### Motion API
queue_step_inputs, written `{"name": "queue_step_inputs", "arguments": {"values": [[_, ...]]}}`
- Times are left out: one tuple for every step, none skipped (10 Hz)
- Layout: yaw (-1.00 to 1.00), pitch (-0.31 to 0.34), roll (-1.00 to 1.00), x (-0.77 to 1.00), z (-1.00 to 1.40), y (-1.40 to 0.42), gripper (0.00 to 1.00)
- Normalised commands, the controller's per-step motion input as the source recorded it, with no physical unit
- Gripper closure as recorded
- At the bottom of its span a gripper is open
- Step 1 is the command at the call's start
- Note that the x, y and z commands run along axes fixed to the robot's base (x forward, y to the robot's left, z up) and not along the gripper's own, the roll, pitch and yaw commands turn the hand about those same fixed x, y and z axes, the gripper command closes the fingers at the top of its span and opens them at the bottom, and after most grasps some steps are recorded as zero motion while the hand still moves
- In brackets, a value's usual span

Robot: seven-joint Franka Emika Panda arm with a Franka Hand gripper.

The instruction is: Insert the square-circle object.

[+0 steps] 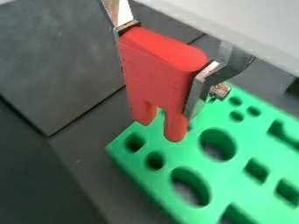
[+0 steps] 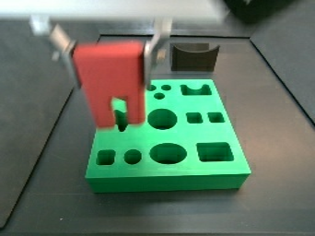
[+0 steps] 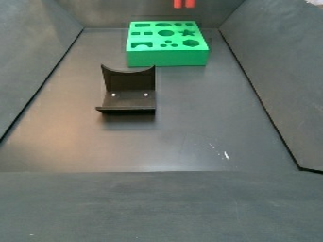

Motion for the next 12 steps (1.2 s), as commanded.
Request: {"name": "queue_step_inputs", "arguments": {"values": [[-0.52, 0.003, -0.04, 0.0, -0.79, -0.14, 1.0], [-0.47, 0.019, 0.01, 0.0, -0.65, -0.13, 1.0], [-0.45, 0.036, 0.02, 0.0, -0.6, -0.05, 1.0], [-0.16, 0.004, 0.0, 0.0, -0.49, 0.02, 1.0], [0.03, 0.0, 0.0, 0.0, -0.42, 0.04, 1.0], [0.08, 0.0, 0.0, 0.0, -0.41, 0.05, 1.0], [0.08, 0.0, -0.02, 0.0, -0.39, 0.05, 1.0], [0.1, 0.0, -0.01, 0.0, -0.39, 0.07, 1.0], [0.09, -0.003, -0.03, 0.08, -0.49, 0.01, 1.0], [0.0, -0.046, -0.06, 0.08, -0.53, 0.0, 1.0], [-0.24, -0.074, -0.15, 0.05, -0.46, 0.0, 1.0], [-0.2, -0.074, -0.15, 0.01, -0.45, 0.0, 1.0]]}}
